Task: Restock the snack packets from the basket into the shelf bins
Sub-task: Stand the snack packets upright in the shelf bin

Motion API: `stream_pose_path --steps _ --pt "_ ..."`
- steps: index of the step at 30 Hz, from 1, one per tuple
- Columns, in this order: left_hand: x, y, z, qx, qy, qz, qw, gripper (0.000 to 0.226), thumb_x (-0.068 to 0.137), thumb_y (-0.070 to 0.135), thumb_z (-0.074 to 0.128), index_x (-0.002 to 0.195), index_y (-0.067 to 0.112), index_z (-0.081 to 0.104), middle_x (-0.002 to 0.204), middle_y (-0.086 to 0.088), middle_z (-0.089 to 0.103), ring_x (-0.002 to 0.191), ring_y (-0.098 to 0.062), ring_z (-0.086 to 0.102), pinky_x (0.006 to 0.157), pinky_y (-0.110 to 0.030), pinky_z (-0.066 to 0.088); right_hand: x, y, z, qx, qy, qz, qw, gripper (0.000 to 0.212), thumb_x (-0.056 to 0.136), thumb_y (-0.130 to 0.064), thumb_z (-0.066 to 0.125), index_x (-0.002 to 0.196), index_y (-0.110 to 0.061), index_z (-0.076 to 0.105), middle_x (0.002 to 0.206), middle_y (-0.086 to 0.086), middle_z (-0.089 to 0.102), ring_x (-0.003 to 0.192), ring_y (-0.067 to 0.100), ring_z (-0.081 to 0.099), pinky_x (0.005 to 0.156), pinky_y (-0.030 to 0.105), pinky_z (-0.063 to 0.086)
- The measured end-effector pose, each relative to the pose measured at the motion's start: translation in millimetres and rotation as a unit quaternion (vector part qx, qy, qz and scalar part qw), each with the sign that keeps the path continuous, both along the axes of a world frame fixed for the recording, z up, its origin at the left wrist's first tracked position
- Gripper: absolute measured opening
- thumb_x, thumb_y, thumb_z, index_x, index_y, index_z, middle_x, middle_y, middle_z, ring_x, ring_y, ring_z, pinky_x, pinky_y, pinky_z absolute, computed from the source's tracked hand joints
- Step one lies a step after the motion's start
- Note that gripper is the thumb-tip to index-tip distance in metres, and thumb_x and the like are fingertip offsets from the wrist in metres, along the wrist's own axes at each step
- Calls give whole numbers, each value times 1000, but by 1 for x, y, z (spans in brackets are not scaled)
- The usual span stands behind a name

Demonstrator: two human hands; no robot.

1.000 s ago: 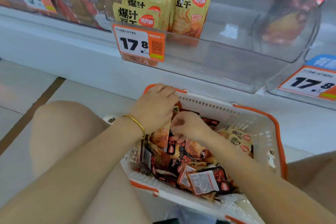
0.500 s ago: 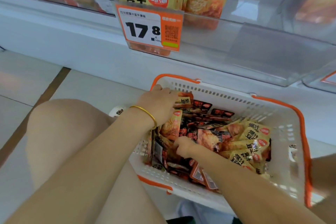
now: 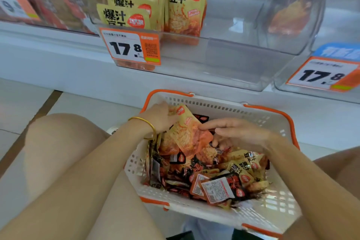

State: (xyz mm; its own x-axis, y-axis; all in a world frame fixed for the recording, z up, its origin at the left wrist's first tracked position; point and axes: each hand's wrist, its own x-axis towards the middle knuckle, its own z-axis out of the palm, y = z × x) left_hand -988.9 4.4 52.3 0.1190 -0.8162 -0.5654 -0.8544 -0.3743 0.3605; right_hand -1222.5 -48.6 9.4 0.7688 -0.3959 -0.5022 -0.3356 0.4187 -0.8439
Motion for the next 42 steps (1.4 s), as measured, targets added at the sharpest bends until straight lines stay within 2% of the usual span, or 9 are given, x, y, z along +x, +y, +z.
stream_pose_path --steps 6,12,15,18,22,27,33,39,42 --pt "-8 10 18 -74 160 74 982 34 86 25 67 108 1 56 104 -15 58 102 -33 60 87 -46 52 -4 11 17 45 -92 -57 993 58 67 -37 82 115 -11 60 114 14 64 100 27 64 83 38 55" --pt "-20 19 71 -153 274 32 949 10 84 14 68 91 16 61 87 7 64 74 -7 64 58 -16 53 13 21 78 -76 -42 -16 996 47 63 -33 83 101 -11 65 93 8 68 83 22 64 75 37 52" --pt "-20 17 111 -251 239 3 938 13 89 26 62 100 19 63 88 3 66 73 -8 65 56 -17 53 15 18 121 -74 -91 -14 993 38 68 -19 81 100 -4 67 93 16 70 79 25 68 74 39 56" --pt "-17 9 139 -405 238 74 880 10 94 25 55 88 20 62 74 -1 61 55 -8 59 46 -20 48 19 5 165 -95 -120 -53 987 31 59 -18 81 88 -10 74 84 10 72 68 16 69 70 34 58" --pt "2 -8 142 -605 50 84 791 9 90 19 50 92 16 58 86 -1 57 78 -16 55 72 -34 45 43 -24 206 -163 -97 -164 968 9 73 -18 69 74 -11 72 71 3 72 59 11 67 66 32 58" --pt "19 -27 120 -578 -182 -12 796 33 86 26 45 105 5 61 119 -16 57 112 -37 50 94 -47 39 89 -67 216 -337 52 -243 908 11 85 -11 67 82 -19 60 73 -4 65 54 6 55 48 19 43" --pt "18 -38 98 -527 -231 -23 817 50 92 38 32 123 8 57 143 -16 43 136 -34 34 113 -57 15 130 -100 170 -364 195 -200 888 27 81 -3 69 107 -3 63 107 16 68 94 32 67 81 47 56" --pt "19 -42 92 -540 -252 -27 803 49 94 38 31 118 8 61 142 -16 46 135 -33 37 113 -53 10 139 -113 163 -439 295 -135 838 32 84 -29 70 105 -5 65 90 13 68 82 29 68 84 41 56" --pt "20 -42 91 -547 -254 -26 797 48 94 38 32 118 8 61 141 -15 47 135 -33 37 113 -53 10 140 -114 162 -419 291 -143 848 33 85 -30 68 105 -3 64 92 16 69 84 29 70 80 42 57"
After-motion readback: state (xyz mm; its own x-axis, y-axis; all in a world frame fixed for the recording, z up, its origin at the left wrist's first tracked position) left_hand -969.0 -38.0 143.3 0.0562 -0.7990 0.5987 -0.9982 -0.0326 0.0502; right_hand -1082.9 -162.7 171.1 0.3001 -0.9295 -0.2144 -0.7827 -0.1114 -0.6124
